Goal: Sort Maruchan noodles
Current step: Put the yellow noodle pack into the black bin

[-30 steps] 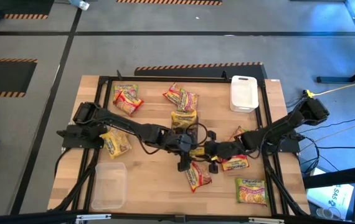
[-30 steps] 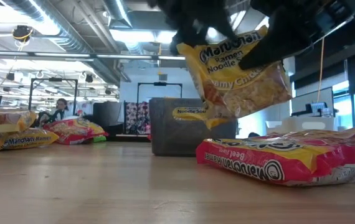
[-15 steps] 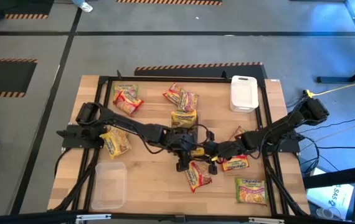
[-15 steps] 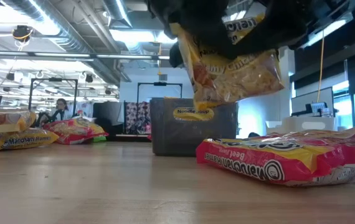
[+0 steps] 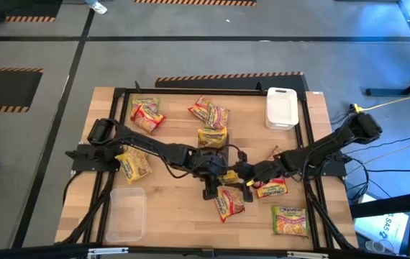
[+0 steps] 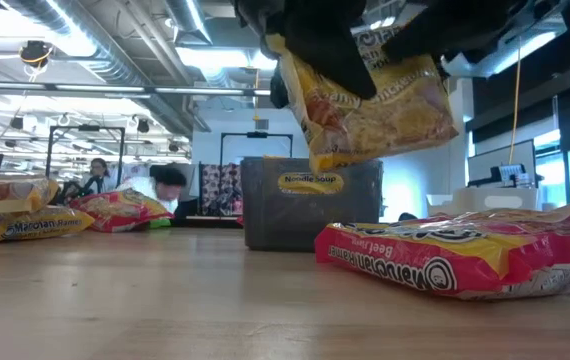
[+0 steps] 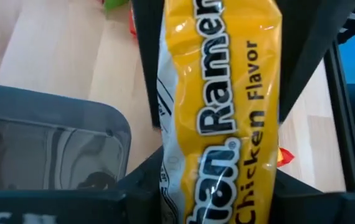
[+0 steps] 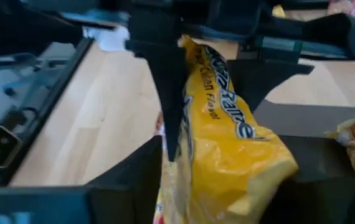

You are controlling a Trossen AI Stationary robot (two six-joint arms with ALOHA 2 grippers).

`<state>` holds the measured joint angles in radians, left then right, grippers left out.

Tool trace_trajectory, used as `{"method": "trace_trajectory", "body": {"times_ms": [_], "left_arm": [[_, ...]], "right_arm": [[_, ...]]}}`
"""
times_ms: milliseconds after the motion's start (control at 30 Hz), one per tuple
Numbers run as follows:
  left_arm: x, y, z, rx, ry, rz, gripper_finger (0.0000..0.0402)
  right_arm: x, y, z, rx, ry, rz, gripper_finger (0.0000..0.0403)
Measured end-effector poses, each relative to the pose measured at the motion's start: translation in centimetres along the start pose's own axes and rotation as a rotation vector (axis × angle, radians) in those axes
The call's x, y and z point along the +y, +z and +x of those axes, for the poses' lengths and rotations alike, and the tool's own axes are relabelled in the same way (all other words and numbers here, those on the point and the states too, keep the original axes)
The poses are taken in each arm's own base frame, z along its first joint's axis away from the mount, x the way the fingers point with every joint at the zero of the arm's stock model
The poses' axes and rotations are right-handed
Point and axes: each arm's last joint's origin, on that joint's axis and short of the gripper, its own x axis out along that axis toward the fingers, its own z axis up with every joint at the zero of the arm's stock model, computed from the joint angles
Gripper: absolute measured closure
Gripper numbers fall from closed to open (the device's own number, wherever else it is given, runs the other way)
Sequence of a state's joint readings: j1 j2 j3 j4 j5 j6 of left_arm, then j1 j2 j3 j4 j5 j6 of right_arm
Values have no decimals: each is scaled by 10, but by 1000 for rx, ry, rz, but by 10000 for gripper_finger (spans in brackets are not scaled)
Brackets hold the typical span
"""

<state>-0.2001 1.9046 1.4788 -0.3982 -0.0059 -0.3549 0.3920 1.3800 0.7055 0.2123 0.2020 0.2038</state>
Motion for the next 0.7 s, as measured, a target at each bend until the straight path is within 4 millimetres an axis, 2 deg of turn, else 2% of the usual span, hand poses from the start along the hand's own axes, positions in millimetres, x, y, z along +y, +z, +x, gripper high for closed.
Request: {"method": "trace_trajectory", "body": {"times_ms": [133, 233, 333, 400, 500, 700], "left_arm": [[-2, 5, -17, 16, 7, 22, 285], [-5, 17, -44, 1, 53, 58, 285], [-3, 28, -70, -10, 148, 137, 284], [2, 31, -81, 5, 223, 207, 283], [15, 34, -87, 20, 265, 281, 282], [55, 38, -81, 85, 327, 291, 281]], "right_arm": [[-2, 11, -28, 12, 72, 8, 187], [-1, 15, -54, 39, 118, 15, 179], [0, 12, -70, 73, 88, -19, 177], [3, 12, -73, 63, 40, -43, 177], [6, 7, -73, 73, -34, -71, 176], [4, -15, -63, 136, -88, -55, 176]]}}
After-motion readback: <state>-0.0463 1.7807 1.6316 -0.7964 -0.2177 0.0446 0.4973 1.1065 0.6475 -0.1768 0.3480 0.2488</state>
